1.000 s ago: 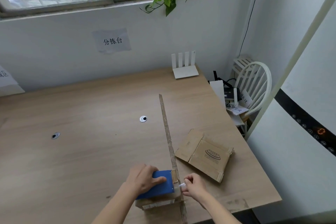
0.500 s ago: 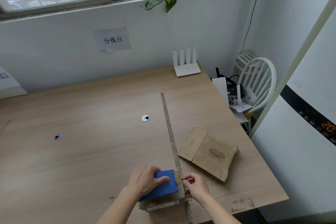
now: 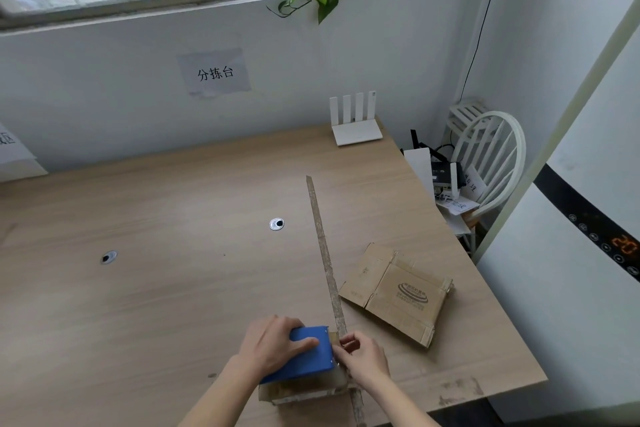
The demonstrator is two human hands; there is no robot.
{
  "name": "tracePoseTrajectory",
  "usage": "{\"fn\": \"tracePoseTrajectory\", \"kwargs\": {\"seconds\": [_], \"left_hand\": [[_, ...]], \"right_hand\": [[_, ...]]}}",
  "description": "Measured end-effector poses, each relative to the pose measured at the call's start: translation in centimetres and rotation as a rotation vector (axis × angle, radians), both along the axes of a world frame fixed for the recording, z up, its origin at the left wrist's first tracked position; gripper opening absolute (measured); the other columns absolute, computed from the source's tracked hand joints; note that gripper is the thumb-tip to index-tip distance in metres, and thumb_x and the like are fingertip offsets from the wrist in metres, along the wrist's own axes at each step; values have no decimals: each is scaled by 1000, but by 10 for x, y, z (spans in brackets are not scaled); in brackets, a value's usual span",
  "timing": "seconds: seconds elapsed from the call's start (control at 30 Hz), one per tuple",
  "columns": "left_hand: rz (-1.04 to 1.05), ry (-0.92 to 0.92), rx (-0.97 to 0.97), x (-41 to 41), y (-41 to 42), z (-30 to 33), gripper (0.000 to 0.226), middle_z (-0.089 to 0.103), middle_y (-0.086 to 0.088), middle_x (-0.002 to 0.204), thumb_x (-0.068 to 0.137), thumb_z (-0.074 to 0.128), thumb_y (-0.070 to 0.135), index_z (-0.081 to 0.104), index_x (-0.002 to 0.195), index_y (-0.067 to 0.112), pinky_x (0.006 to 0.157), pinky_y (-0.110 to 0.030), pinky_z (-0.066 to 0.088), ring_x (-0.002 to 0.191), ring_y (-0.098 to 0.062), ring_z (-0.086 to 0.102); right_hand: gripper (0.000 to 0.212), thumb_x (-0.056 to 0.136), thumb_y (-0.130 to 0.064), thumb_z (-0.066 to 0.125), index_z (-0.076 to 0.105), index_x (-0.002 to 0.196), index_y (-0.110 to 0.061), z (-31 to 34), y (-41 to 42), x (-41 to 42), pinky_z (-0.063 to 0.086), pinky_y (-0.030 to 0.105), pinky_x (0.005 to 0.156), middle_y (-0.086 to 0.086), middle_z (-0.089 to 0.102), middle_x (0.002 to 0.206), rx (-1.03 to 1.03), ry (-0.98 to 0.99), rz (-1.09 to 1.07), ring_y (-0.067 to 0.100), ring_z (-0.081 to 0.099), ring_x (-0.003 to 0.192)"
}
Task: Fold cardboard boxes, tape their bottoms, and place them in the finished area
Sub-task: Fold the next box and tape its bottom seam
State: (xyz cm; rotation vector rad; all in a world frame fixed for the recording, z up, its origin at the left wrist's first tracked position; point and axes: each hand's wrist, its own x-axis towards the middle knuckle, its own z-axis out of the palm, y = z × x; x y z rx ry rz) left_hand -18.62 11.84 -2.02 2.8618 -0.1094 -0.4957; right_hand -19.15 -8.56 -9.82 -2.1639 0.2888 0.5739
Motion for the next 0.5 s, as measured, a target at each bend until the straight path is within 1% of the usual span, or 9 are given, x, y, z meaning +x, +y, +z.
{"fn": "tracePoseTrajectory", "kwargs": {"seconds": [0.17, 0.23, 0.3, 0.37, 0.43, 0.5], "left_hand": [[4, 29, 11, -9, 15, 5, 65, 68, 14, 97, 84, 42, 81, 68, 121, 35, 66, -23, 46, 81, -7, 62], [10, 18, 28, -15, 24, 7, 64, 65, 15, 94, 84, 41, 81, 67, 121, 36, 60, -22, 40, 78, -8, 59], [19, 3, 36, -20, 31, 8, 63, 65, 14, 95, 84, 41, 80, 66, 122, 38, 58, -23, 35, 77, -9, 56], [18, 3, 43, -23, 36, 9, 61, 70, 12, 101, 85, 42, 80, 66, 123, 38, 61, -26, 39, 81, -11, 59], [17, 13, 38, -25, 39, 11, 60, 70, 11, 102, 86, 42, 79, 66, 122, 37, 66, -28, 43, 85, -12, 63], [18, 23, 26, -25, 42, 11, 59, 70, 11, 100, 87, 43, 77, 67, 121, 35, 66, -27, 43, 85, -13, 64]], "right_hand": [[22, 82, -46, 77, 74, 98, -33, 6, 9, -3, 50, 23, 79, -16, 71, 94, -89, -75, 11, 4, 64, 90], [22, 84, -47, 76, 74, 101, -33, 10, 16, -7, 47, 23, 75, -16, 72, 99, -133, -81, 13, 6, 63, 91], [22, 85, -47, 74, 73, 104, -35, 14, 22, -9, 43, 22, 73, -16, 71, 103, -173, -84, 14, 8, 62, 93], [22, 86, -46, 74, 71, 104, -35, 19, 25, -10, 44, 23, 72, -16, 72, 105, -185, -85, 9, 9, 63, 95], [23, 86, -46, 73, 70, 106, -35, 21, 27, -10, 48, 23, 74, -16, 72, 106, -193, -93, 28, 9, 64, 96], [30, 88, -44, 71, 65, 117, -38, 22, 27, -10, 50, 24, 78, -16, 70, 113, -196, -119, 67, 9, 64, 102]]}}
